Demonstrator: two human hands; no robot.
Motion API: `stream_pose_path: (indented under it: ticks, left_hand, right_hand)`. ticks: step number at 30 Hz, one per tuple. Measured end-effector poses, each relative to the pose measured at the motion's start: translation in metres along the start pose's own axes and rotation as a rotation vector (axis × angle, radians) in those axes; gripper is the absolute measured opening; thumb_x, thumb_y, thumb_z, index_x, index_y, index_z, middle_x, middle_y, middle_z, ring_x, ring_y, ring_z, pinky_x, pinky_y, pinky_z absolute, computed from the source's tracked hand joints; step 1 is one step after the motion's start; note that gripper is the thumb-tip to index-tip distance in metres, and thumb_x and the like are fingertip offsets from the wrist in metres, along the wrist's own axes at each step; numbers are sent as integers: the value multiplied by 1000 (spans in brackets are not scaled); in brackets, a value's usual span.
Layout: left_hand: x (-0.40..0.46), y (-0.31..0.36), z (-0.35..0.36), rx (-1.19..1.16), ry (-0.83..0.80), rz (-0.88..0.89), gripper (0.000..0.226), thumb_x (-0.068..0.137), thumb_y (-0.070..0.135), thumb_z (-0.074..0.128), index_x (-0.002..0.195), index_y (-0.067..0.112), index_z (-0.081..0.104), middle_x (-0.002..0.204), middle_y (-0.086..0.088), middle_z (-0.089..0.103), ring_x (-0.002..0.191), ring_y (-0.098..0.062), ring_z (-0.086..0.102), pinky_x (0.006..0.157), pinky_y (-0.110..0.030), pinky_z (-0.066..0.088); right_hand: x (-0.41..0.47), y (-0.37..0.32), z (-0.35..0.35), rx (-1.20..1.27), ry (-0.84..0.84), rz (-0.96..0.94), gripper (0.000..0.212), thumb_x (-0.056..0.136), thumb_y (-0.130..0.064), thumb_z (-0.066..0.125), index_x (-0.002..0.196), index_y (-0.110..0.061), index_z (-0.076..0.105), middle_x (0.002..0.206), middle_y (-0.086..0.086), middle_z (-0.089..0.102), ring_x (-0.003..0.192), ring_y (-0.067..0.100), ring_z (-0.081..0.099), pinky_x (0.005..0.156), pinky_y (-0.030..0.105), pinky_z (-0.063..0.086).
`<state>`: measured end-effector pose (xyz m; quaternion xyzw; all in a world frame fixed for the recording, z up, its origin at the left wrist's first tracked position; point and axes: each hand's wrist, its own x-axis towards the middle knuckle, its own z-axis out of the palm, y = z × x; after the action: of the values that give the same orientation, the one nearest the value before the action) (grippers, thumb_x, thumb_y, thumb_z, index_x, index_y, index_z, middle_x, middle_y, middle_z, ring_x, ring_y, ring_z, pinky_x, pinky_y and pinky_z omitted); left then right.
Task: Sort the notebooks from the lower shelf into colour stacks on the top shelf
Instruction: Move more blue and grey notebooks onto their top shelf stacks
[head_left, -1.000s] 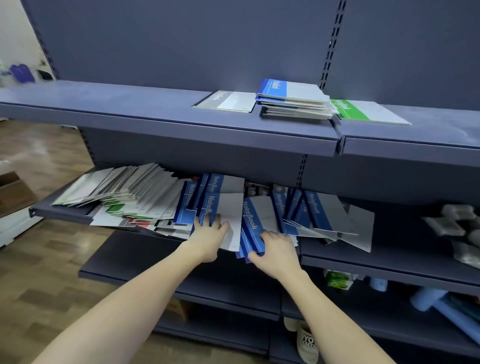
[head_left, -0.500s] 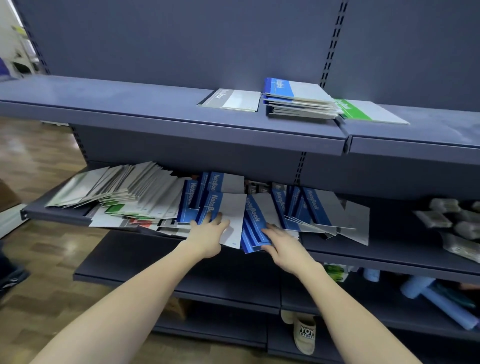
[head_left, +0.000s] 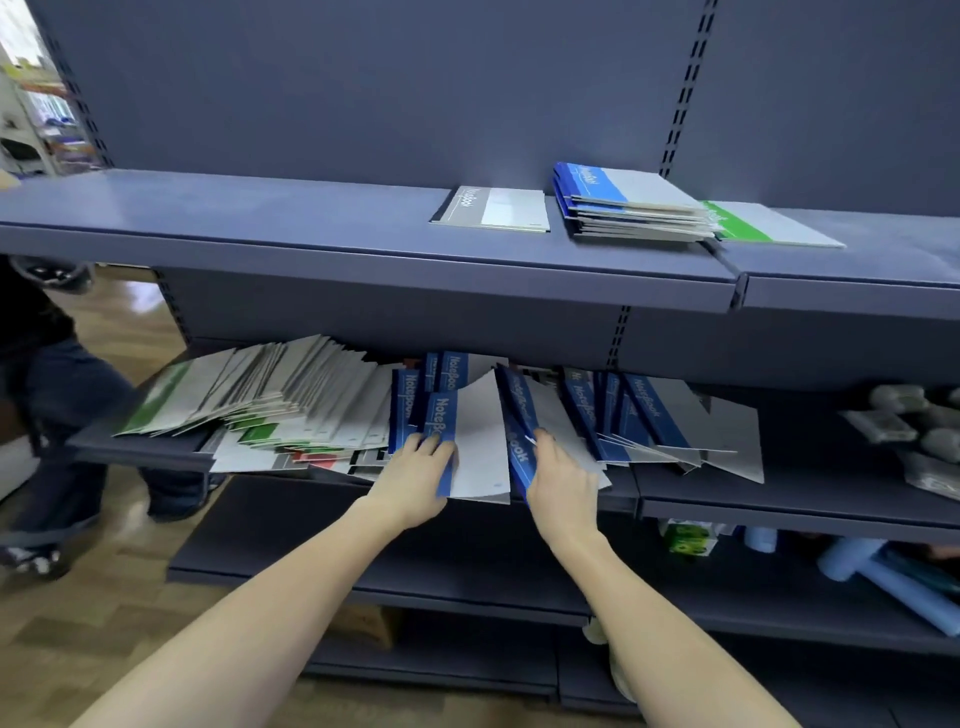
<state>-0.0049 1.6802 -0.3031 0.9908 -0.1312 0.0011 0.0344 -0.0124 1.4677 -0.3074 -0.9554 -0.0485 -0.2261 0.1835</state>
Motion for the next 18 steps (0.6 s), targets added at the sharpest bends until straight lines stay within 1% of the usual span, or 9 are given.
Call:
stream_pose_path:
  ticks: [3,5,7,9,10,12,14,16,18]
  left_hand:
    - [0,-8,1,-61,22,-6,77,82,26,65,150,12,30,149,-7,40,132,-29,33,109,-38,35]
    - [-1,-13,1,-54,32,13,71,82,28,63,146,13,36,146,-6,42,129,-28,36,108,-36,35]
    - [-2,-18,0,-25,47,35,61,83,29,62,140,14,44,143,-7,44,125,-28,38,105,-33,35]
    - [-2,-21,-1,-12,60,40,57,83,29,62,136,14,48,139,-7,48,121,-27,40,102,-33,37]
    - [-2,-22,-1,-12,66,38,56,83,29,62,135,14,48,137,-7,49,119,-27,40,101,-32,38]
    - [-1,-22,-1,-11,79,41,56,83,30,63,135,14,48,134,-6,50,119,-26,40,100,-32,38]
    - [0,-23,-1,0,84,48,55,83,29,63,134,14,48,134,-6,50,119,-26,40,101,-32,38]
    - [-1,-24,0,15,71,43,54,84,26,63,135,14,48,137,-7,48,121,-27,40,102,-32,37]
    - [-3,-26,0,29,60,12,52,85,18,62,135,12,48,140,-9,47,122,-29,41,102,-34,38]
  right_hand:
    - [-4,-15,6,1,-42,-57,48,68,8,71,112,-9,62,85,2,68,73,26,67,52,27,30]
    - [-6,-21,9,-25,-61,-56,46,75,4,67,118,-10,58,83,4,67,71,28,66,52,30,32]
    - [-3,-26,7,-28,-104,60,44,87,1,53,130,-10,49,84,6,64,69,33,59,58,33,33]
    - [3,-28,7,-43,-125,110,45,92,1,43,135,-12,43,90,7,63,69,33,51,61,35,32]
    - [4,-28,8,-47,-135,97,43,94,-1,42,135,-13,42,94,7,64,72,34,53,62,35,33]
    - [3,-31,9,-23,-130,55,31,99,-7,43,129,-14,46,96,5,67,78,34,60,61,36,35]
    - [1,-30,13,-25,-93,7,8,101,-15,51,108,-13,51,77,3,65,62,32,57,53,33,32]
    - [0,-28,14,-31,-35,5,12,101,-23,56,96,-12,52,61,0,55,50,29,46,47,32,31]
    - [2,-27,11,-12,-53,1,17,103,-29,51,98,-13,52,64,-1,52,53,27,47,49,33,35]
